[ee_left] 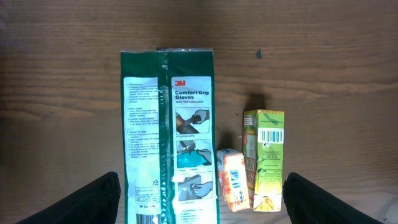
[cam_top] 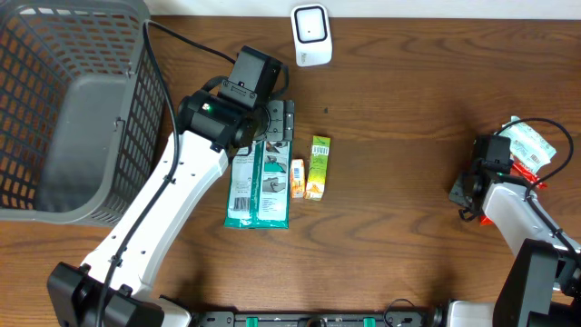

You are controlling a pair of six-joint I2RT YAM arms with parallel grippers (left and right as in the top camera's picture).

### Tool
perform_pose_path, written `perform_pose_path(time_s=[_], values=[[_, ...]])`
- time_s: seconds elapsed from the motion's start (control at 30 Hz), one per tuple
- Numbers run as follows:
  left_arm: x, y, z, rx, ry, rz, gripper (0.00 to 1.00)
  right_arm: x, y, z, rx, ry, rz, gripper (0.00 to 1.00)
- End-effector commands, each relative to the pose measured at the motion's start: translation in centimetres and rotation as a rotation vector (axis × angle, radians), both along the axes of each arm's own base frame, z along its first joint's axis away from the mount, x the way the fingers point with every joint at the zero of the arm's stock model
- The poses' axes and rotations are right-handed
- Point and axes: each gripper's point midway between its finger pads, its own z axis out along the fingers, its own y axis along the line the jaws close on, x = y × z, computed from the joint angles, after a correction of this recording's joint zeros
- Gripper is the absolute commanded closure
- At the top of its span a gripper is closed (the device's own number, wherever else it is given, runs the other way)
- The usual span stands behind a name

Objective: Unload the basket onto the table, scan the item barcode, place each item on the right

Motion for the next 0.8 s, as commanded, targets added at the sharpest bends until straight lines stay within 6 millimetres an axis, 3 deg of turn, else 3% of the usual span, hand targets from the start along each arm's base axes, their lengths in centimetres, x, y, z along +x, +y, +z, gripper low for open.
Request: perform_pose_path(time_s=[0.0, 0.2, 0.4, 0.57, 0.77], values=[[0.2, 0.5, 0.1, 0.020, -0.009, 0.009, 0.16, 2.0, 3.6, 0.1, 0.182, -0.054, 0.118, 0.90], [0.8, 0.8, 0.5, 0.025, -0.038, 0.026, 0.16, 4.9, 11.4, 2.8, 0.458, -0.125, 0.365, 0.68], [1.3, 4.3, 2.8, -0.015, -0.081, 0.117, 0.16, 6.5, 17.8, 6.2, 0.489, -0.133, 0.556, 0.45], [1.1, 8.2, 5.9, -0.041, -0.160, 0.212, 0.16, 7.4, 23.8, 9.6, 0.522, -0.176, 0.630, 0.45], [-0.1, 10.5, 6.6, -0.034, -0.154, 0.264, 0.16, 6.7, 27.6, 9.6, 0.467, -0.190, 0.599, 0.44]])
